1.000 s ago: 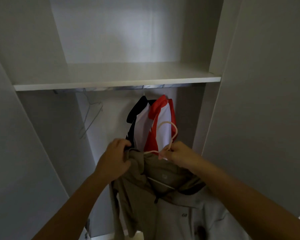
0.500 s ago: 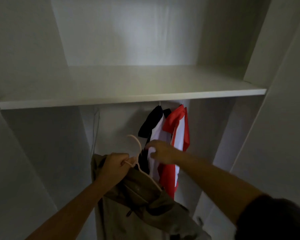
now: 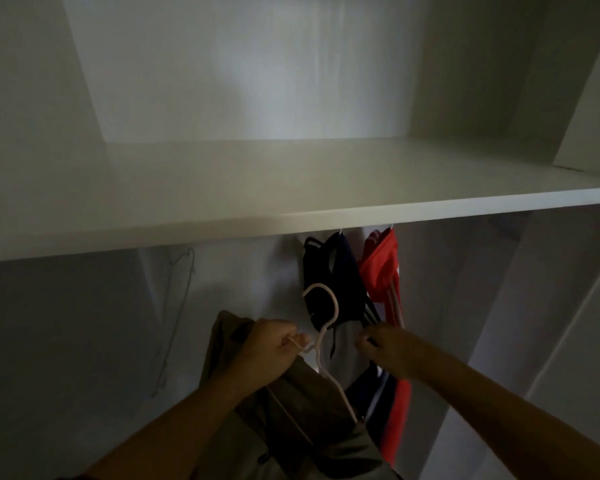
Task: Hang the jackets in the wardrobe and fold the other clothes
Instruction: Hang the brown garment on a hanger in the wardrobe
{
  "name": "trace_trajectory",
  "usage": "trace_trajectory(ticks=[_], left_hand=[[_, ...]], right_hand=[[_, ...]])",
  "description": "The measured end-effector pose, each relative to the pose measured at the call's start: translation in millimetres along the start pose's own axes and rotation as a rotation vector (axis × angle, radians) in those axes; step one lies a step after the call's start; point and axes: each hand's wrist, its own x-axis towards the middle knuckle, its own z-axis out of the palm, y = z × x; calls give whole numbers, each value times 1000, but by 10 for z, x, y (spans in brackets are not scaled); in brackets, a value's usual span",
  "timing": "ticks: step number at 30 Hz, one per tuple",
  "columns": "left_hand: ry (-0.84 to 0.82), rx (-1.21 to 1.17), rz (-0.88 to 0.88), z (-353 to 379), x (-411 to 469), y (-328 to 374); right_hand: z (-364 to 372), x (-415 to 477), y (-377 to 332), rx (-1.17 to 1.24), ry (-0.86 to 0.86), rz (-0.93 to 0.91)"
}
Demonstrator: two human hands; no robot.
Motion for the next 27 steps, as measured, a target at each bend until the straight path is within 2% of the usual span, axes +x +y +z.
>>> trace_trajectory(ticks=[2,4,6,9,10,13,15,19,25,27], left_hand=[[6,-8,-54,67,158,-146],[29,1,-73,85,312,-279],[50,58,-60,61,460,-400],[56,51,-100,25,672,-543],[49,22,-108,17,734,-575],[50,6,-108,-8,889,-644],[57,1,-118,-45,979,-662],[51,32,-138,-135,1164,-734],[121,291,-84,-214,1435,-838],[168,283,-50,-245,1495,-832]], right_hand=[[14,-120,62,177,42,-67],[3,-213,13,249,60,-83],[77,-185,27,189,142,-137],[130,-203,-122,-138,434,-158],[125,-201,-201,-121,490,-191],[98,-194,-358,132,412,-314],[98,-102,-406,102,414,-342],[133,133,-477,129,377,-262],[0,445,-481,184,487,-265],[-67,496,-499,200,512,-277]])
